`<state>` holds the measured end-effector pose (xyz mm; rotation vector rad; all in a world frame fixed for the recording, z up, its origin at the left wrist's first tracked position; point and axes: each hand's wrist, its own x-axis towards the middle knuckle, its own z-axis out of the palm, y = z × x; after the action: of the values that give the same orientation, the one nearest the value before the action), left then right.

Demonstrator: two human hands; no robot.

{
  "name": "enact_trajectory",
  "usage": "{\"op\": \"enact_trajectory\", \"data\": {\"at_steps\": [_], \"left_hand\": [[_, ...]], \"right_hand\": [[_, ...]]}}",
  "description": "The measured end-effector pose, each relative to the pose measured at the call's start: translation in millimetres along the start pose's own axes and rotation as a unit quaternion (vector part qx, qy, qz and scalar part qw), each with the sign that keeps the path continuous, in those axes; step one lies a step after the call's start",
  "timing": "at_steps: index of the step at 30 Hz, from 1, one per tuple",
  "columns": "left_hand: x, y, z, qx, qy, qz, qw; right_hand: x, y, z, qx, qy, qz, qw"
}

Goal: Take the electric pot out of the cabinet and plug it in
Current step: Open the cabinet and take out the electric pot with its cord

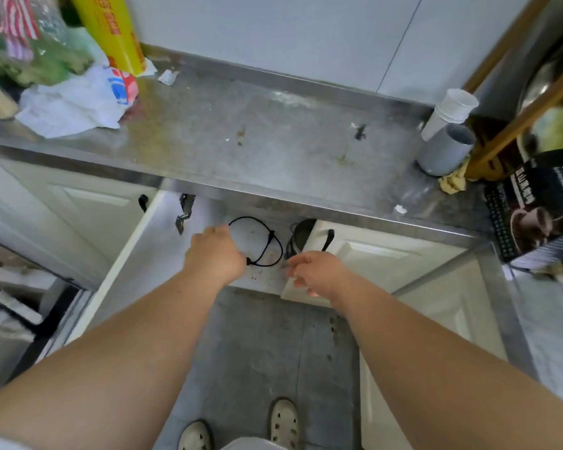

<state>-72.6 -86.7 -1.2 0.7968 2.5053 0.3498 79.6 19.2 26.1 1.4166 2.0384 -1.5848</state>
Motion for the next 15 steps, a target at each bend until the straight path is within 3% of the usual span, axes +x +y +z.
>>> {"op": "enact_trajectory", "data": {"at_steps": [3,5,11,15], "left_hand": [[17.6,56.0,31.0,-0.167,-0.14,0.002,0.976],[28.6,81.9,47.3,-0.256,-0.173,0.013,0.951],[59.6,128.1,93.2,-0.367,-0.203,-0.007,0.908],[61.6,127.8,104.7,-0.371,-0.169,0.005,0.913]], "right_hand": [[11.1,23.9,-33.3,0.072,0.052,0.027,0.996],[17.0,35.6,-51.2,0.125,0.088,0.035,0.988],[23.2,68.7,-88.7,0.227,0.112,0.034,0.967],[25.7,84.3,-94.7,0.241,0.104,0.046,0.964]]}}
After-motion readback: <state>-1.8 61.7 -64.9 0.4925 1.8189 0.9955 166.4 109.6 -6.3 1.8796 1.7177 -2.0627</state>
